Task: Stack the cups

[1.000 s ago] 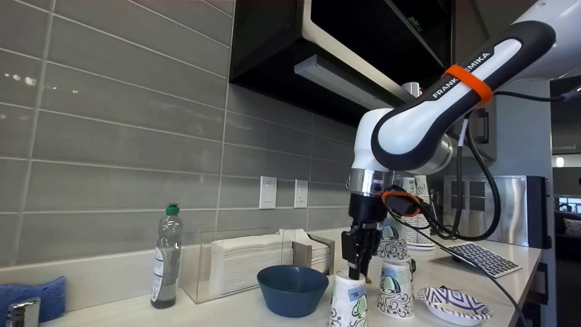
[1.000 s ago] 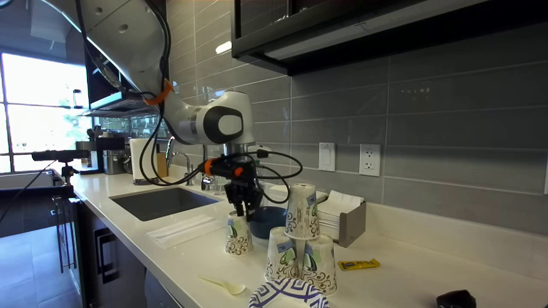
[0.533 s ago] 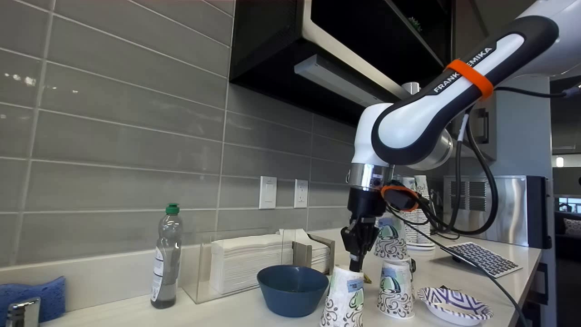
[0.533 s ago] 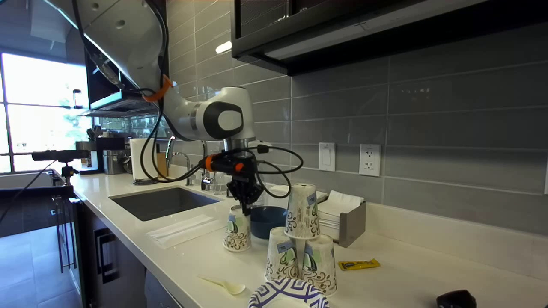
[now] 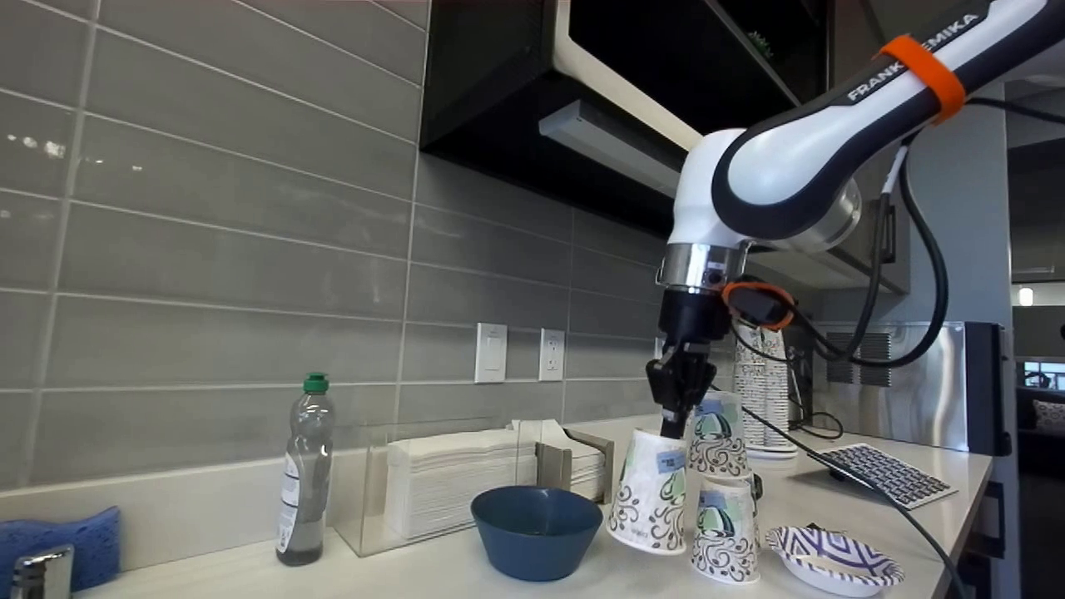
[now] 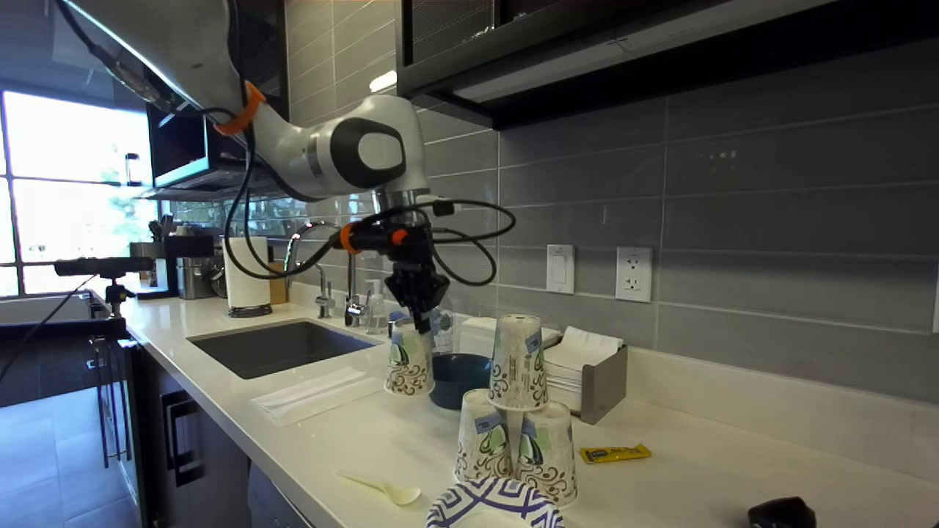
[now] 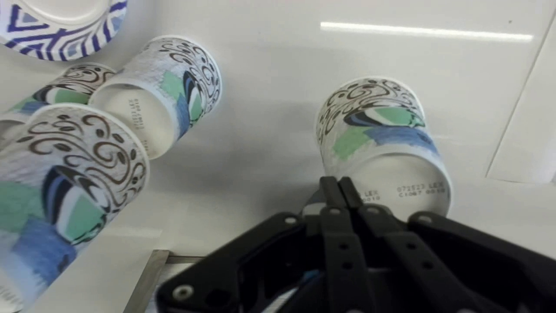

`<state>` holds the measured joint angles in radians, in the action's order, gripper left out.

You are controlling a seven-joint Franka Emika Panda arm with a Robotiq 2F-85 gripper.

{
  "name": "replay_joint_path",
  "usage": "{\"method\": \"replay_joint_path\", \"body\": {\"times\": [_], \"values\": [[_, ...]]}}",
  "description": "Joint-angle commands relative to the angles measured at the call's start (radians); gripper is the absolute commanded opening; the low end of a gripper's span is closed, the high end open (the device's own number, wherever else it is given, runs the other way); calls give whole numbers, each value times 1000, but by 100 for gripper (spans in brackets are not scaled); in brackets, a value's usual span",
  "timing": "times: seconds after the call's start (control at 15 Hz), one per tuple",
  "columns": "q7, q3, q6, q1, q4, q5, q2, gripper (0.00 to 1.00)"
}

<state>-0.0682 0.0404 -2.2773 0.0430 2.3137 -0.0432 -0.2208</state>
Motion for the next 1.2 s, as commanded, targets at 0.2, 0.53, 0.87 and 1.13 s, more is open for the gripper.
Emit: {"method": "replay_joint_path", "body": {"times": [0.2, 0.53, 0.87, 1.13], "values": [[-36, 11, 108, -21, -4, -70, -143, 2], [-48, 15, 165, -38, -22, -99, -223, 1], [-62, 13, 283, -86, -89, -161, -285, 1], [-58, 3, 364, -129, -159, -214, -296, 1]]}}
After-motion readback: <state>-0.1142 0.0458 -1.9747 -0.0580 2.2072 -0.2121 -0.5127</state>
